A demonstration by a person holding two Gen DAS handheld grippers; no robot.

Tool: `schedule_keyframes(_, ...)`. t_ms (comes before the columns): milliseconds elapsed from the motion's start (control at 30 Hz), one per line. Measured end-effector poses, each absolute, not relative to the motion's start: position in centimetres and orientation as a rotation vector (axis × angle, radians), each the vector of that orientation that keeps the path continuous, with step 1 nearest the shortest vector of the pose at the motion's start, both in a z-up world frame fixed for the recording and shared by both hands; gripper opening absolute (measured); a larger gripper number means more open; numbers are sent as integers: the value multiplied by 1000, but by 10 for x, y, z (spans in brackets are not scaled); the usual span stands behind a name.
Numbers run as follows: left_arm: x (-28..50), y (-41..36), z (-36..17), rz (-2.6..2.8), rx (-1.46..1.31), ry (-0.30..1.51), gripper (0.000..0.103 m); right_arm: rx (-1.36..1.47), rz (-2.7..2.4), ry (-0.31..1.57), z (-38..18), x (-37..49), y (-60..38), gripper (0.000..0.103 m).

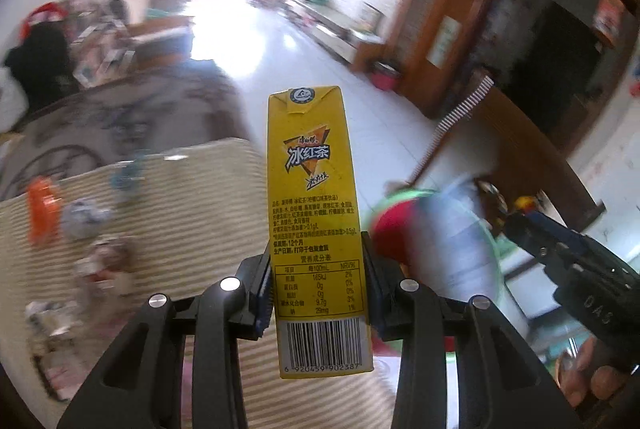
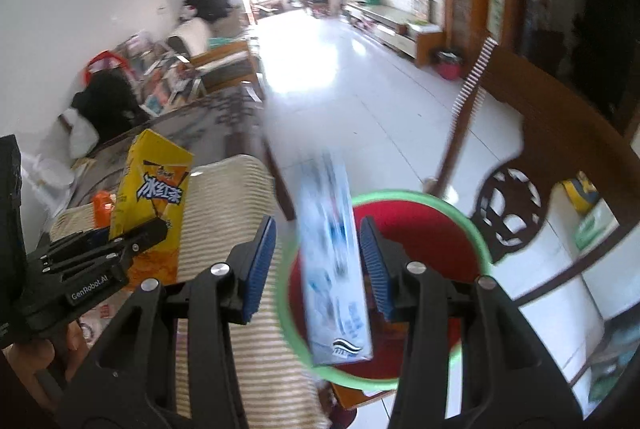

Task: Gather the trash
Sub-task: 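Carry the toothpaste box to the red bin and release it from the right gripper, then drop the iced-tea carton into the red bin with the left gripper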

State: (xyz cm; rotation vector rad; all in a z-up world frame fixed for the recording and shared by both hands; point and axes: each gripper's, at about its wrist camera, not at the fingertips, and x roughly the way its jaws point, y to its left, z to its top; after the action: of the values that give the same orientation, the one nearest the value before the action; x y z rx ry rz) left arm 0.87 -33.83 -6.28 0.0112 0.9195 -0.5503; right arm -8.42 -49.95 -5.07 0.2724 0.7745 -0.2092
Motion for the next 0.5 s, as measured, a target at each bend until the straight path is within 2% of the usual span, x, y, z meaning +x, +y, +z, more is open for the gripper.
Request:
schedule_keyframes(233, 5, -411, -91, -694, 94, 1009, 35, 350, -307, 820, -73, -103, -553, 43)
schedule_keyframes(500, 0, -444, -109, -757, 174, 1067, 36, 310, -384, 797, -61, -115, -564, 44)
